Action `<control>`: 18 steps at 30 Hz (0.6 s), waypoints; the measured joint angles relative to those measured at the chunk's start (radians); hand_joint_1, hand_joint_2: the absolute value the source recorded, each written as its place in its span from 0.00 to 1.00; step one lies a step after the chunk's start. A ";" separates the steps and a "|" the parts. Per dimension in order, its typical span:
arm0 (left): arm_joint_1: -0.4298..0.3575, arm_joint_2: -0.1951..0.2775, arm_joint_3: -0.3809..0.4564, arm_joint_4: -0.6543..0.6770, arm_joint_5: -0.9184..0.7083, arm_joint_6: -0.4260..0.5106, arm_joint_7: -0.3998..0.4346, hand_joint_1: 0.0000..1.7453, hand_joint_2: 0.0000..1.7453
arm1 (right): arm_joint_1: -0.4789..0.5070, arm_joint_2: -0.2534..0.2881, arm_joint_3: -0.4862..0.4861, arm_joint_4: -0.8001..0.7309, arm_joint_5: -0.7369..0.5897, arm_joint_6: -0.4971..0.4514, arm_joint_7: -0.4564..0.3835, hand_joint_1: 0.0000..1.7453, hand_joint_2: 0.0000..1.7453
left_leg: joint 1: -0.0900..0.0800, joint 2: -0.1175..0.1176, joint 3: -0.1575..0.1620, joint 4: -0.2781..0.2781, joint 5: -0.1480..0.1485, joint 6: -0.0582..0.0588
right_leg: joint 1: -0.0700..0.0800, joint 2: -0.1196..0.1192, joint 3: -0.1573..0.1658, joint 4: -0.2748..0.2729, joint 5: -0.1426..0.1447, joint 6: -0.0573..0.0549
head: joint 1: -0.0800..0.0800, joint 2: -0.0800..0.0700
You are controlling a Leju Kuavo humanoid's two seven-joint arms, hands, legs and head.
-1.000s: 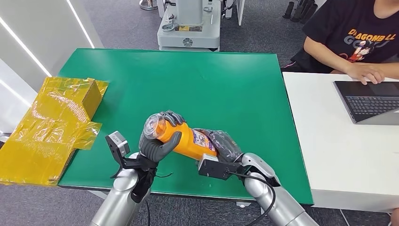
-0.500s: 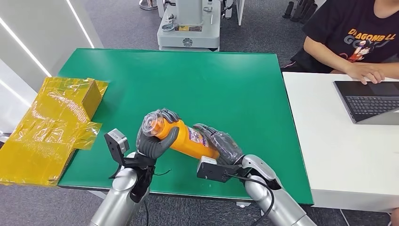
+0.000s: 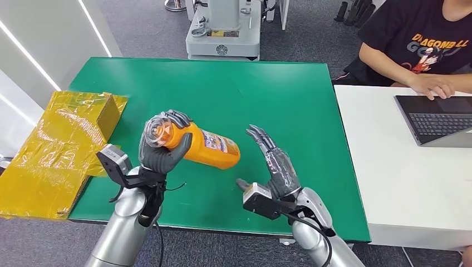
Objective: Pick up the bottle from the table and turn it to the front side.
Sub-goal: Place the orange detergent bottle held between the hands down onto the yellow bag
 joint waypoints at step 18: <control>-0.214 0.437 0.078 -0.013 -0.579 0.146 0.095 1.00 1.00 | 0.219 0.000 0.000 -0.238 0.050 0.012 0.009 0.00 1.00 | 0.001 0.002 0.000 -0.001 0.001 -0.001 | 0.001 0.003 -0.002 0.002 -0.001 -0.001 | 0.000 0.000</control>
